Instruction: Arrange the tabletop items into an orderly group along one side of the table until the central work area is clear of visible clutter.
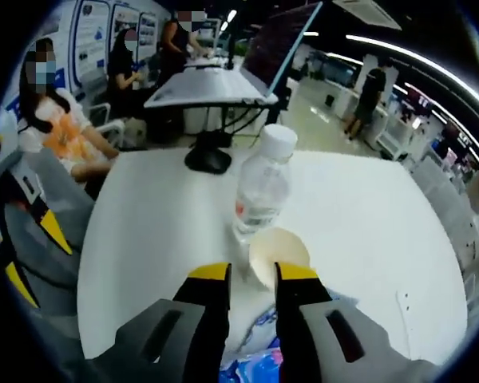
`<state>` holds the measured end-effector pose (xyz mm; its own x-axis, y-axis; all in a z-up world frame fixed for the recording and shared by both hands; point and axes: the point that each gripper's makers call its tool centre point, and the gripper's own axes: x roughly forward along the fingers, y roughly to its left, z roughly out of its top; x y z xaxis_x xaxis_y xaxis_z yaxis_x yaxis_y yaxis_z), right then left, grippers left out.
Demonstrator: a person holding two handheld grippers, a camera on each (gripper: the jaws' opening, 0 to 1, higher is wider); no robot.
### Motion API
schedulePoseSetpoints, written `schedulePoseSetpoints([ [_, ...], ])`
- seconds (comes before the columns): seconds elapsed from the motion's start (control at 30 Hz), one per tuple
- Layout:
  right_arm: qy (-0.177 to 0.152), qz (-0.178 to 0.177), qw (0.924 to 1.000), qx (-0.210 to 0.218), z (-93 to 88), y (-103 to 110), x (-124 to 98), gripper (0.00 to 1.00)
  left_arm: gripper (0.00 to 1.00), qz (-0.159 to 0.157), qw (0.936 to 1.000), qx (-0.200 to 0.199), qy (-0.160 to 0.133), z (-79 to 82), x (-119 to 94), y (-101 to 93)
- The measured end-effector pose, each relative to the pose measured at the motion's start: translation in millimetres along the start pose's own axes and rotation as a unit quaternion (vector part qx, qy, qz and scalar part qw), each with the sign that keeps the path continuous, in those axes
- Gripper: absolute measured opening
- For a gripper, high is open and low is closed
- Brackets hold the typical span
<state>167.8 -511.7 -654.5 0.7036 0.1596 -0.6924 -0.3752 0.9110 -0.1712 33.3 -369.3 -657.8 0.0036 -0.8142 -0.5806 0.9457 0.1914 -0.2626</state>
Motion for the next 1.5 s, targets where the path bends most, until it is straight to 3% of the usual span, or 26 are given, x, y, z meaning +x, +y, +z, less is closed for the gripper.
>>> schedulePoseSetpoints([
  [0.2, -0.02, -0.022, 0.9985, 0.046, -9.8, -6, -17, 0.19, 0.49, -0.003, 1.0, 0.001, 0.0, 1.6, 1, -2.5],
  [0.4, -0.025, -0.034, 0.995, 0.091, -32.1, -7, -31, 0.2, 0.49, -0.003, 1.0, -0.001, 0.001, 1.7, 2, -3.9],
  [0.7, -0.04, -0.056, 0.9848, 0.16, -62.2, -9, -53, 0.21, 0.49, -0.004, 1.0, -0.001, 0.005, -0.9, 2, -7.5],
  [1.13, -0.037, -0.075, 0.9612, 0.263, -123.6, 12, -74, 0.23, 0.49, -0.004, 0.9999, -0.005, 0.01, -4.4, 2, -10.0],
  [1.5, -0.037, -0.1, 0.933, 0.344, -178.1, 41, -96, 0.24, 0.49, 0.005, 0.9999, -0.013, 0.009, -7.6, -1, -6.9],
])
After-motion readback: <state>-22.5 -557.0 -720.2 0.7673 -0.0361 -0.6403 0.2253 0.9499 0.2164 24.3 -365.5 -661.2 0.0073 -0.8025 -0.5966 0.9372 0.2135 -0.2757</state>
